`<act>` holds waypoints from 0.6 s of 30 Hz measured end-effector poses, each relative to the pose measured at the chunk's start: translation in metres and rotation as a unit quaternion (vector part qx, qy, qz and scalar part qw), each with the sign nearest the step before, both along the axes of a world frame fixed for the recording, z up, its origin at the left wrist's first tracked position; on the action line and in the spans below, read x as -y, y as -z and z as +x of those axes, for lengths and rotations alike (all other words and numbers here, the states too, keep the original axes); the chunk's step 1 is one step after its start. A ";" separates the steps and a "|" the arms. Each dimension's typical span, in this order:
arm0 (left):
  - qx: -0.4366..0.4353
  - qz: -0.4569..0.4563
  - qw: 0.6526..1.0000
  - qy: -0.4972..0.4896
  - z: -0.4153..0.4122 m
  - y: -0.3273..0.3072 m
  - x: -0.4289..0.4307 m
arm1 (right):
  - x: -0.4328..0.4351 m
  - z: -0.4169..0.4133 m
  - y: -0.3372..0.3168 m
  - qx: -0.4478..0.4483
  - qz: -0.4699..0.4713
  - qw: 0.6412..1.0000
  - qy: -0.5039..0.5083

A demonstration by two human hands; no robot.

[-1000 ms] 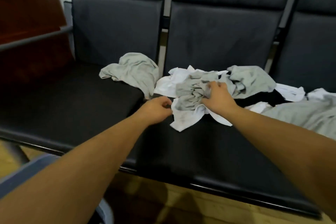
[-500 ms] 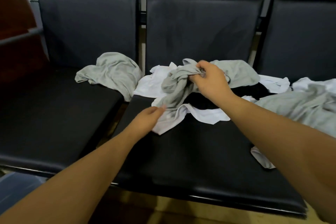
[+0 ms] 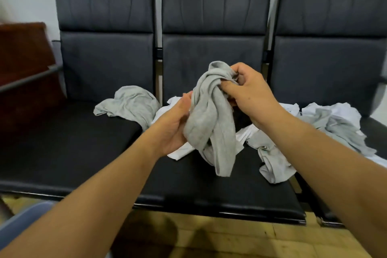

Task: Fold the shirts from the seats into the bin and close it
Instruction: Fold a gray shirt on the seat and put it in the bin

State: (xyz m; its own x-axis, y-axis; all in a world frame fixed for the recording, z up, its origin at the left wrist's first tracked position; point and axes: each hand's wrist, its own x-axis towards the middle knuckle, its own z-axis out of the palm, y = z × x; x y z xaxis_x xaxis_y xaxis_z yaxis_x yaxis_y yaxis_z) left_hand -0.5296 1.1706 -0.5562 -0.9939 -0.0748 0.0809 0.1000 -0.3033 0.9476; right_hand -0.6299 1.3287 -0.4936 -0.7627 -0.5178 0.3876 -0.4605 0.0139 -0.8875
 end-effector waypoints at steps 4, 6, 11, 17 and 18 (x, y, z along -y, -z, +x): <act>0.011 -0.193 0.979 -0.065 0.021 -0.016 -0.011 | -0.018 0.018 -0.009 0.008 0.017 1.000 -0.023; 0.017 -0.244 0.960 -0.134 0.032 -0.021 -0.012 | -0.029 0.027 -0.012 -0.001 0.031 0.999 -0.036; 0.010 -0.353 0.909 -0.223 0.062 -0.016 -0.004 | -0.052 0.030 0.009 -0.084 0.108 0.991 -0.005; 0.011 -0.359 0.903 -0.235 0.076 -0.025 -0.006 | -0.073 0.025 0.024 0.088 0.030 0.992 -0.081; 0.001 -0.336 0.911 -0.240 0.075 -0.027 -0.008 | -0.074 0.025 0.021 0.116 0.015 0.988 -0.104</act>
